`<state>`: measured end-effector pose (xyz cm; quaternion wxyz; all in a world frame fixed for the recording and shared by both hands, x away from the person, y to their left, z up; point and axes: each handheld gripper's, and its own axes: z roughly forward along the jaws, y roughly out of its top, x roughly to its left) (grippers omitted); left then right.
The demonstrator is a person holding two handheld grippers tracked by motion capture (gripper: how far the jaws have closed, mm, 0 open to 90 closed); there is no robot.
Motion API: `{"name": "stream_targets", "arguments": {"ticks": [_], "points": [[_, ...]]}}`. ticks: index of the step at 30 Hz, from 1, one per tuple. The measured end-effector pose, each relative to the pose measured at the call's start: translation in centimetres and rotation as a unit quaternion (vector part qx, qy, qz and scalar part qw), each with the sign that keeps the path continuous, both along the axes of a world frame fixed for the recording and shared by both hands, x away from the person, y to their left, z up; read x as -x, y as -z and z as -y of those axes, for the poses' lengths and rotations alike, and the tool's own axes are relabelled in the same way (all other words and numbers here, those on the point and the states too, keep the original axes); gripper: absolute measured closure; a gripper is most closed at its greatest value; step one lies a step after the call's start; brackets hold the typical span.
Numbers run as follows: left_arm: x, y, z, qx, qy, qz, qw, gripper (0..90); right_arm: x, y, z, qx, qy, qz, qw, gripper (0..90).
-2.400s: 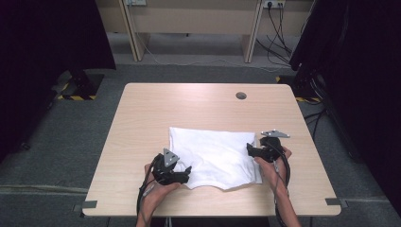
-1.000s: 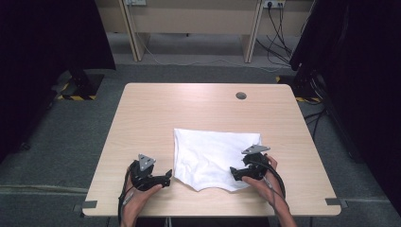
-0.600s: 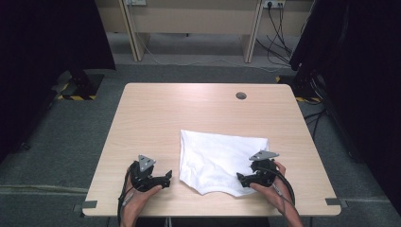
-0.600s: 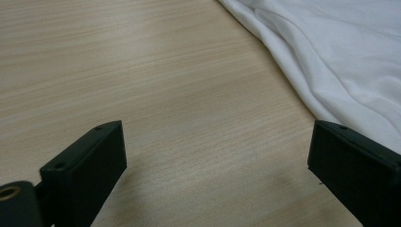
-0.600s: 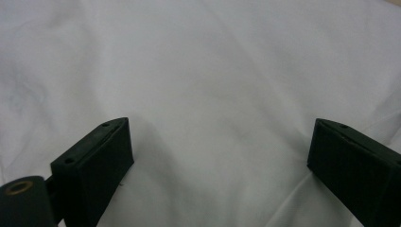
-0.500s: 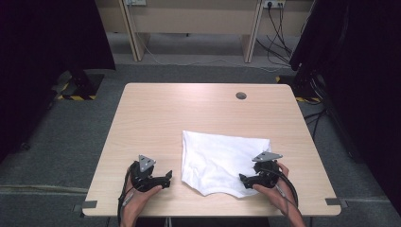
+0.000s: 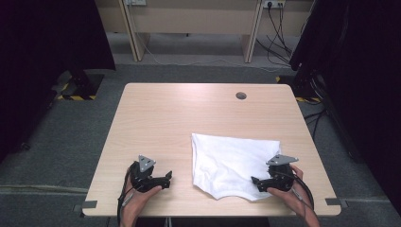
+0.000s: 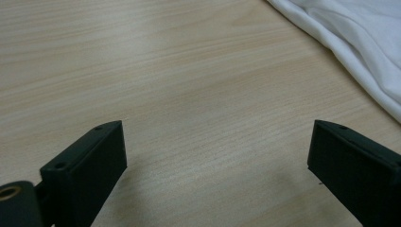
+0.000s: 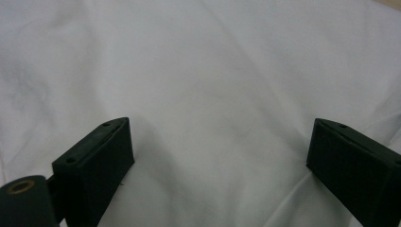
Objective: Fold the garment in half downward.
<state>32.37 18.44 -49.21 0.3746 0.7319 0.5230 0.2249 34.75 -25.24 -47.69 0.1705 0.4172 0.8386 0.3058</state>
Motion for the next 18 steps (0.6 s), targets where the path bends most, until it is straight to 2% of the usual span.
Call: {"name": "stream_targets", "arguments": {"ticks": [6, 10, 14, 18], "points": [[0.05, 0.0, 0.06, 0.002, -0.001, 0.002, 1.0, 4.4, 0.07, -0.02, 0.2, -0.001, 0.007, -0.001, 1.0, 7.6], [0.24, 0.0, 0.18, -0.001, 0.0, 0.001, 1.0, 4.3, 0.19, -0.04, 0.46, -0.039, 0.017, 0.001, 0.9991, 7.1], [0.58, 0.0, 0.3, -0.004, 0.002, 0.002, 1.0, 4.3, 0.58, -0.01, 0.68, -0.055, 0.033, 0.015, 0.9978, 6.8], [0.85, 0.02, 0.33, -0.009, 0.005, 0.001, 0.9999, 4.3, 0.97, -0.1, 1.1, -0.076, 0.052, 0.033, 0.9952, 6.7]]}}
